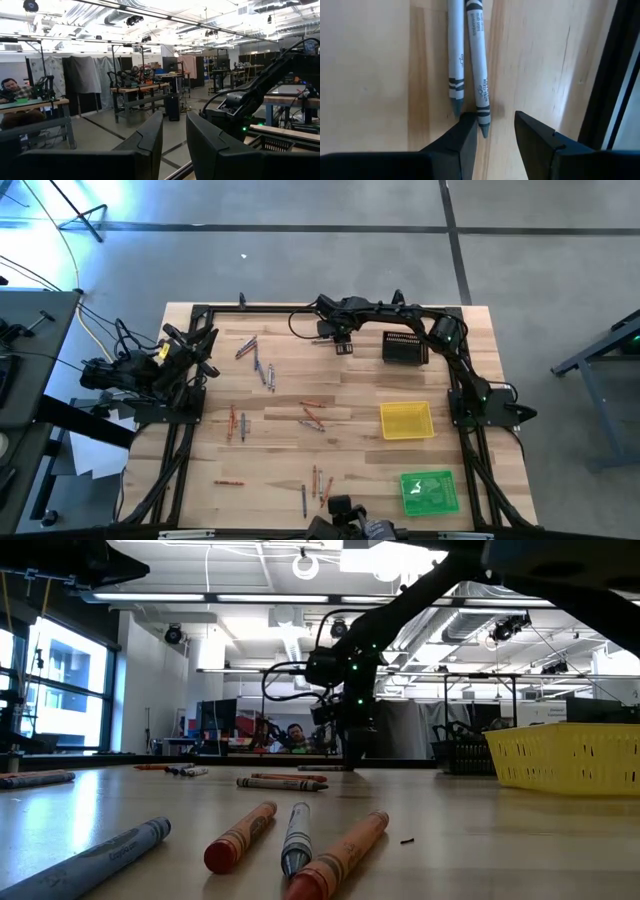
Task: Sort crayons
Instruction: Put the gray crayon into the black basket
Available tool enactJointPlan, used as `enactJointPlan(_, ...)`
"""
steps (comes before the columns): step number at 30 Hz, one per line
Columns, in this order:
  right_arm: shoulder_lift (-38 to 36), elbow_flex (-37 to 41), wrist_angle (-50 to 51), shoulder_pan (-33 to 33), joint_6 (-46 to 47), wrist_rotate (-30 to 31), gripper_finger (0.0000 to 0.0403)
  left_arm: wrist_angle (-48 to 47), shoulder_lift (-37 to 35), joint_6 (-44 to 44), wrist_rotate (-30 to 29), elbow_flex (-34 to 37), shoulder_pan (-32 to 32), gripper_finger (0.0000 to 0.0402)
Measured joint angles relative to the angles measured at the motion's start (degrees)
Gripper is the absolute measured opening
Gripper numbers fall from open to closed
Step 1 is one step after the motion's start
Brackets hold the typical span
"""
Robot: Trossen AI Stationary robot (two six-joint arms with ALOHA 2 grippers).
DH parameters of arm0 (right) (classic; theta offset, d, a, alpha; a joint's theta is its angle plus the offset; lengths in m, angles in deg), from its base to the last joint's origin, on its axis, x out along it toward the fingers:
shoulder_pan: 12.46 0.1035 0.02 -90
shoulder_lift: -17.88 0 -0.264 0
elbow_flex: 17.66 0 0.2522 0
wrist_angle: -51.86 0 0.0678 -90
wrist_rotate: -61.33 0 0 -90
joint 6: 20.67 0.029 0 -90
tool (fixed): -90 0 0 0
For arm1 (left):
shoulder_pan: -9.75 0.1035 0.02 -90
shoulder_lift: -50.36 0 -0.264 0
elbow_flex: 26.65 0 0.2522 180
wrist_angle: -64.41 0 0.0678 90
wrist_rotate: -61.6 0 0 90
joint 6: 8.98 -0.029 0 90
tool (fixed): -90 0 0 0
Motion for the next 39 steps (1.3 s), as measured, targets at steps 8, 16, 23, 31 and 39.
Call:
enactJointPlan(8, 0.09, -0.46, -1.09, 0.00, -3.40, 1.82, 0.0126, 0.00, 0.00, 0.00, 0.00, 0.00, 0.00, 0.0074)
enactJointPlan(16, 0.09, -0.54, -1.83, -0.02, -7.02, 1.91, 0.0126, -0.01, 0.00, 0.00, 0.00, 0.00, 0.00, 0.0074)
enactJointPlan(23, 0.08, -0.54, -2.93, -0.04, -12.67, 1.96, 0.0126, -0.01, -0.01, 0.00, 0.00, 0.00, -0.01, 0.0074)
enactJointPlan(31, 0.07, -0.60, -4.04, -0.46, -15.99, 2.15, 0.0126, 0.01, 0.00, 0.00, 0.00, 0.00, 0.01, 0.0074)
enactJointPlan(39, 0.02, -0.65, -2.38, -0.81, -16.56, -3.27, 0.0126, -0.01, 0.00, 0.00, 0.02, 0.00, 0.01, 0.0074)
